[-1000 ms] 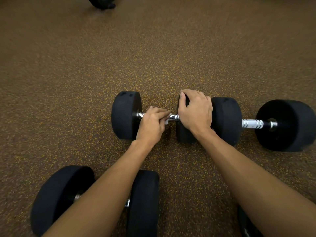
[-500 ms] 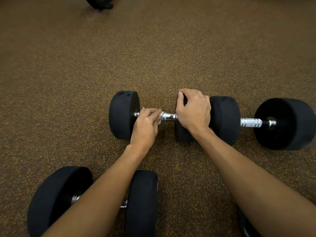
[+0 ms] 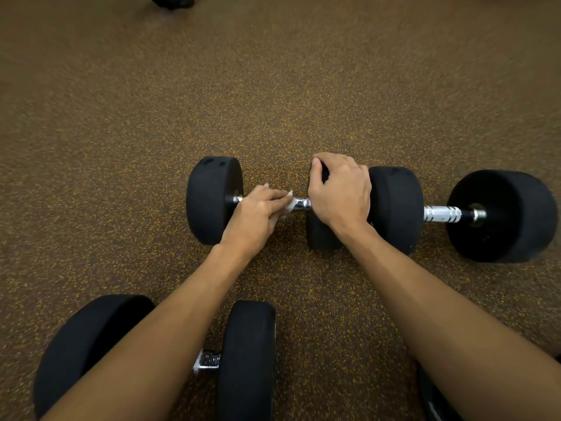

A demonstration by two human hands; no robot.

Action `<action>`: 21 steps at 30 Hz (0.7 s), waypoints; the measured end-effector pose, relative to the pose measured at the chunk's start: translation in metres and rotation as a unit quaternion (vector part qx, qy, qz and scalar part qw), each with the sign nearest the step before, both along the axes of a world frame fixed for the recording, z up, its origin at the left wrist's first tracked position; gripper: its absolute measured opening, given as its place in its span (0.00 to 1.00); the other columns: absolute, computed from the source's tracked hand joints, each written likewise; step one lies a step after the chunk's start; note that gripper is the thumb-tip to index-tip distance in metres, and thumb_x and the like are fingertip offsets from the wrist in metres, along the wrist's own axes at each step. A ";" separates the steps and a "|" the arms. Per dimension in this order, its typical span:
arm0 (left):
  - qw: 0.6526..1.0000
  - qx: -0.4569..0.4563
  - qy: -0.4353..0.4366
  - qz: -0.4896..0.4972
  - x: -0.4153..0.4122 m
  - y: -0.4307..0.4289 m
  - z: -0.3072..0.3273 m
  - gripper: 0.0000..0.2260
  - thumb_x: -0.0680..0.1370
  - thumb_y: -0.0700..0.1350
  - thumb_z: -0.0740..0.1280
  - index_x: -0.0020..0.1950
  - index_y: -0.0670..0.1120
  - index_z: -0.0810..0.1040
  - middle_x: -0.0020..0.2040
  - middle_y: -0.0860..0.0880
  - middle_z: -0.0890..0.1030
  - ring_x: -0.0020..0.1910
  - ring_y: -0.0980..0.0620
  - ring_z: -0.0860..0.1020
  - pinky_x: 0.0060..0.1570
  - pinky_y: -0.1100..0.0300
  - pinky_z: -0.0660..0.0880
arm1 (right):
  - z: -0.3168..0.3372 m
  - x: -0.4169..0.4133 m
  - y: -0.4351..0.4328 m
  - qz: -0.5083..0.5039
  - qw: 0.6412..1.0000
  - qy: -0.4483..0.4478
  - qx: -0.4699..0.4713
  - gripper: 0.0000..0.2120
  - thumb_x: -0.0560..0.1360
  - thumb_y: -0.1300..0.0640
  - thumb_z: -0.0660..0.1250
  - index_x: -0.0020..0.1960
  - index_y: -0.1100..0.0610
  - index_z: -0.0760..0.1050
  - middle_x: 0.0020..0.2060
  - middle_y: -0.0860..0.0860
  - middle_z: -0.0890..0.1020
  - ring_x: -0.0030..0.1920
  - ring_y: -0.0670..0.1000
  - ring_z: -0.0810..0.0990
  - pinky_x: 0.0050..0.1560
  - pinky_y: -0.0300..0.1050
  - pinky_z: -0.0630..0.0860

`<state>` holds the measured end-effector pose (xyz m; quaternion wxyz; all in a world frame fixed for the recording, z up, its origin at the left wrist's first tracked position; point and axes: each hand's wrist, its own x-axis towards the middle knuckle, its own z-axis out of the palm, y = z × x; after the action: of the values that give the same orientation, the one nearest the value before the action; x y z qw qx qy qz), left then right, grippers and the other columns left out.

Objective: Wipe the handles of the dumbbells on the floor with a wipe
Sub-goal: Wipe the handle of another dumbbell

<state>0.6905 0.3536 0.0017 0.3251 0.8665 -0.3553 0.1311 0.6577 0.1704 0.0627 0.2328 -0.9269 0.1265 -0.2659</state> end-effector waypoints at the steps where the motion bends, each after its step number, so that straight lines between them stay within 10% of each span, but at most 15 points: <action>1: 1.000 -0.012 -0.011 0.000 0.000 -0.001 -0.003 0.13 0.78 0.36 0.74 0.63 0.38 0.85 0.60 0.42 0.85 0.58 0.50 0.76 0.77 0.54 0.64 | 0.000 0.000 0.000 0.000 1.000 -0.003 0.003 0.16 0.84 0.49 0.60 0.61 0.51 0.85 0.59 0.46 0.87 0.63 0.49 0.81 0.66 0.52 0.71; 21: 0.991 -0.073 -0.088 0.070 -0.010 -0.004 -0.024 0.13 0.78 0.36 0.75 0.63 0.34 0.84 0.58 0.40 0.85 0.58 0.44 0.80 0.79 0.47 0.67 | 0.002 0.000 -0.001 0.001 1.000 0.000 0.013 0.16 0.84 0.48 0.61 0.62 0.50 0.85 0.60 0.46 0.86 0.63 0.49 0.81 0.67 0.50 0.68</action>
<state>0.6802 0.3500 -0.0223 0.3454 0.8482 -0.3106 0.2547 0.6576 0.1699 0.0645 0.2451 -0.9238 0.1291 -0.2641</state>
